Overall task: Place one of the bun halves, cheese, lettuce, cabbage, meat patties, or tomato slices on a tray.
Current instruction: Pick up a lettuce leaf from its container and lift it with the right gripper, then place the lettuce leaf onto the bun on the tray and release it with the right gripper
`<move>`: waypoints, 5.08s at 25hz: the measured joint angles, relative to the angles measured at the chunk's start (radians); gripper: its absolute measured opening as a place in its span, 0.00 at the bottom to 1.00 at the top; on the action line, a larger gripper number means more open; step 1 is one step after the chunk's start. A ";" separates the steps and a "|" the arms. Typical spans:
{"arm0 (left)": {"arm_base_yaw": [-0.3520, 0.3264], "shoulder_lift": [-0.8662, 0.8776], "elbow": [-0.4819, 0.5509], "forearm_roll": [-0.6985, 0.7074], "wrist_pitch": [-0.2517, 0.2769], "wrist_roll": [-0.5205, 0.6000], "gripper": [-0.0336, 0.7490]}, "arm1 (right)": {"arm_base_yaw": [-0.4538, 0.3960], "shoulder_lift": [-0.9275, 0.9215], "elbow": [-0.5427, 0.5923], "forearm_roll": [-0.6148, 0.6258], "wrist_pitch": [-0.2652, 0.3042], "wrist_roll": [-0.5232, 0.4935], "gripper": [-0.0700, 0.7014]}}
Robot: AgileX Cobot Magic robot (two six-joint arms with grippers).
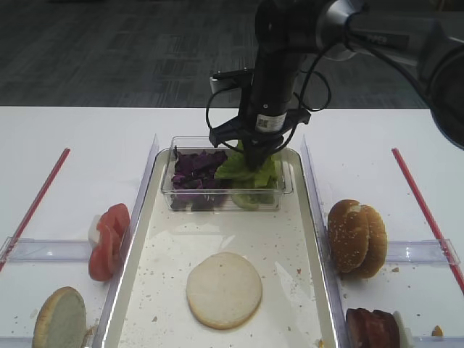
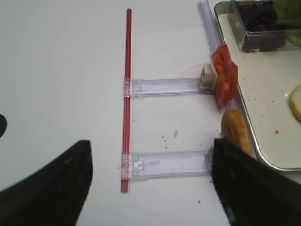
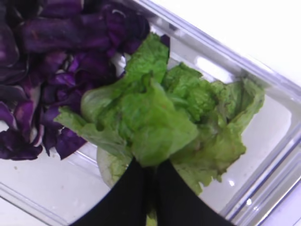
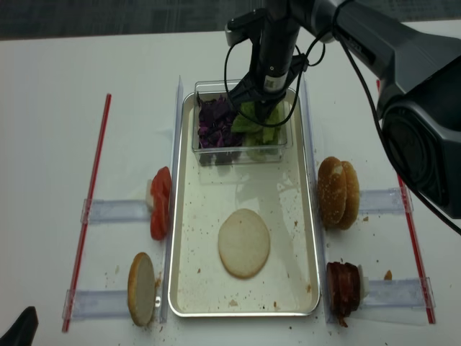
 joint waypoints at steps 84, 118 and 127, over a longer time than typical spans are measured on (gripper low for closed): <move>0.000 0.000 0.000 0.000 0.000 0.000 0.67 | 0.273 -0.631 0.438 0.112 0.030 0.046 0.17; 0.000 0.000 0.000 0.000 0.000 0.000 0.67 | 0.338 -0.501 0.502 0.080 -0.069 -0.008 0.16; 0.000 0.000 0.000 0.000 0.000 0.000 0.67 | 0.338 -0.486 0.502 0.080 -0.117 -0.012 0.16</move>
